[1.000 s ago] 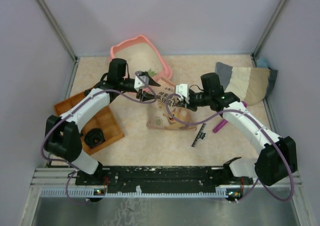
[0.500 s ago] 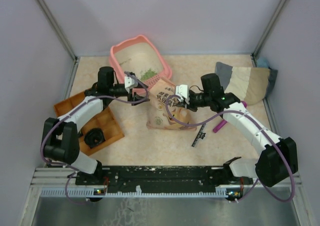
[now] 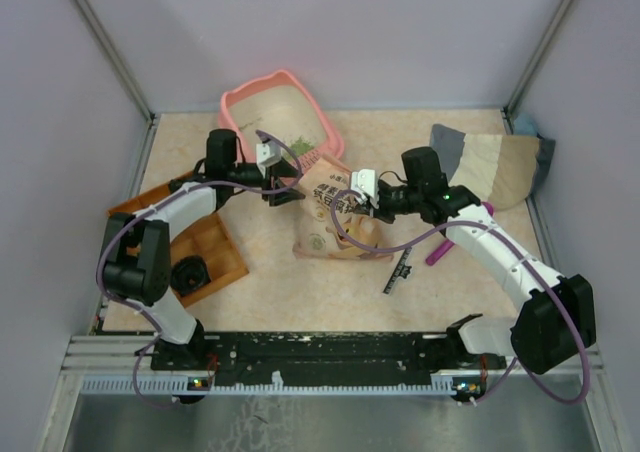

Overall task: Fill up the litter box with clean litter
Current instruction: Close the cat litter bag at the center of the board.

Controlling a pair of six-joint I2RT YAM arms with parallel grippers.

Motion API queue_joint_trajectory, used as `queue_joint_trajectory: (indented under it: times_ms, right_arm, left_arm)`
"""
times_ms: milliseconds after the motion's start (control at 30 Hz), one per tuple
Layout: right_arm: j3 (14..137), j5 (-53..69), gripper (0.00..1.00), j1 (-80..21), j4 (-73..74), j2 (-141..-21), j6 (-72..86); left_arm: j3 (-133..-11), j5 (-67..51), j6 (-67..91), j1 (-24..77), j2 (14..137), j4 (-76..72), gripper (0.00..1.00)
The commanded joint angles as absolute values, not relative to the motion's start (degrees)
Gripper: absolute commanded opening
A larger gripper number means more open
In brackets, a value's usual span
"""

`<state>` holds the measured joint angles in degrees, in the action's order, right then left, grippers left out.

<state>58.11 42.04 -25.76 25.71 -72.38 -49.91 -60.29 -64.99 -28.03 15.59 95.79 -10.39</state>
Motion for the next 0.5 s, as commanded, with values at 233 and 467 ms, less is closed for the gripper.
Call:
queue_joint_trajectory:
  times_ms: [233, 467]
  right_arm:
    - [55.4, 36.9, 0.0, -26.1, 20.4, -69.3, -44.2]
    - [52.4, 31.9, 0.31, -23.4, 18.8, -66.9, -38.1]
  left_arm:
    - [-61.2, -74.8, -30.7, 15.4, 95.2, -6.2, 0.17]
    - [-59.1, -74.4, -32.8, 15.4, 89.5, -2.1, 0.0]
